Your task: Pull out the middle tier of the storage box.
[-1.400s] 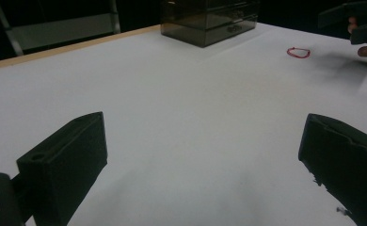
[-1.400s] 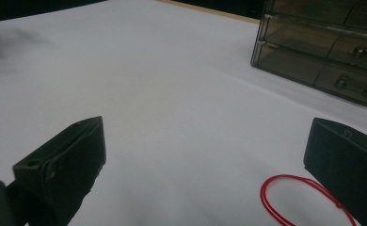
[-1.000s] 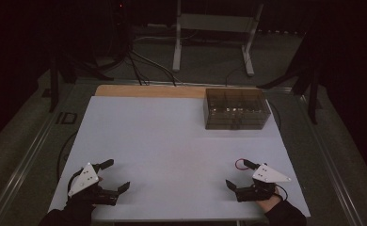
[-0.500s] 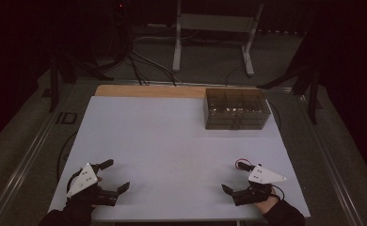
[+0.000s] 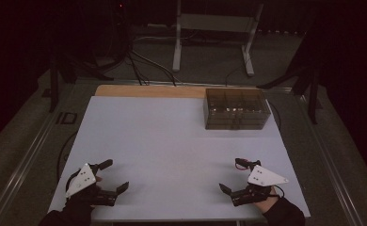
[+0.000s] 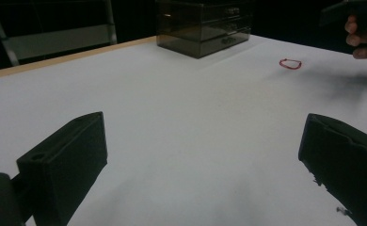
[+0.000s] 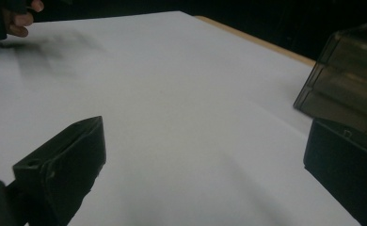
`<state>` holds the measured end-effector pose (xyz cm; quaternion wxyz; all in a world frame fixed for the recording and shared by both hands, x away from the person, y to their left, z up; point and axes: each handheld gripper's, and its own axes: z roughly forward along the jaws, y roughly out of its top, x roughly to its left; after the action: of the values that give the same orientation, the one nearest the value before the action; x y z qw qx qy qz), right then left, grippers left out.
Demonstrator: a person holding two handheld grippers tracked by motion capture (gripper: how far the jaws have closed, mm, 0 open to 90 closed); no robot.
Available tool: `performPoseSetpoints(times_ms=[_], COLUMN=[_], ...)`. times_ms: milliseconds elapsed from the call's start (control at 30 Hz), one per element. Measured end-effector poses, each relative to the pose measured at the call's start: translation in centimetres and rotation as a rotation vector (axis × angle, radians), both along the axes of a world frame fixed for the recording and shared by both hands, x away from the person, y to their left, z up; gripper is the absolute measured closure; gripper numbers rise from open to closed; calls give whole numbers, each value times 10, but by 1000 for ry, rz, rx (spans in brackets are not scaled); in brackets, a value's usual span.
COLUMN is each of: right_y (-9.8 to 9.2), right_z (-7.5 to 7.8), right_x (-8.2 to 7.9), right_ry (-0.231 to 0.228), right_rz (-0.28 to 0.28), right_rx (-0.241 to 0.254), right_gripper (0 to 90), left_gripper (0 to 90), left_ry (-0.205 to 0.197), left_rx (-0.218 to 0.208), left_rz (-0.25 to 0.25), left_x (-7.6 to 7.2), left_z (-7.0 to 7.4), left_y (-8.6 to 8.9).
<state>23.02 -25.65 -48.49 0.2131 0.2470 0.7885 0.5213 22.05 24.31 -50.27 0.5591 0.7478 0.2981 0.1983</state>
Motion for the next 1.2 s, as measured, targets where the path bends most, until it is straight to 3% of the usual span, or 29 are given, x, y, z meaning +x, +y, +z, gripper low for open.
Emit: performPoseSetpoints(times_ms=[167, 533, 967, 1200], right_y=[1, -2, -8, -15], right_z=[8, 25, 40, 41], right_x=[3, 16, 33, 44], right_ry=[-49, -102, -149, -170], right_rz=[8, -7, -47, -83], right_rx=[-21, -47, -79, -128], right_gripper=[0, 0, 0, 0], left_gripper=[33, 33, 33, 33], left_ry=[0, 1, 1, 2], left_rx=[-6, -6, -8, -11], left_rz=[2, 3, 5, 4], left_x=[0, 0, 0, 0], left_z=[0, 0, 0, 0], left_y=[1, 1, 1, 1])
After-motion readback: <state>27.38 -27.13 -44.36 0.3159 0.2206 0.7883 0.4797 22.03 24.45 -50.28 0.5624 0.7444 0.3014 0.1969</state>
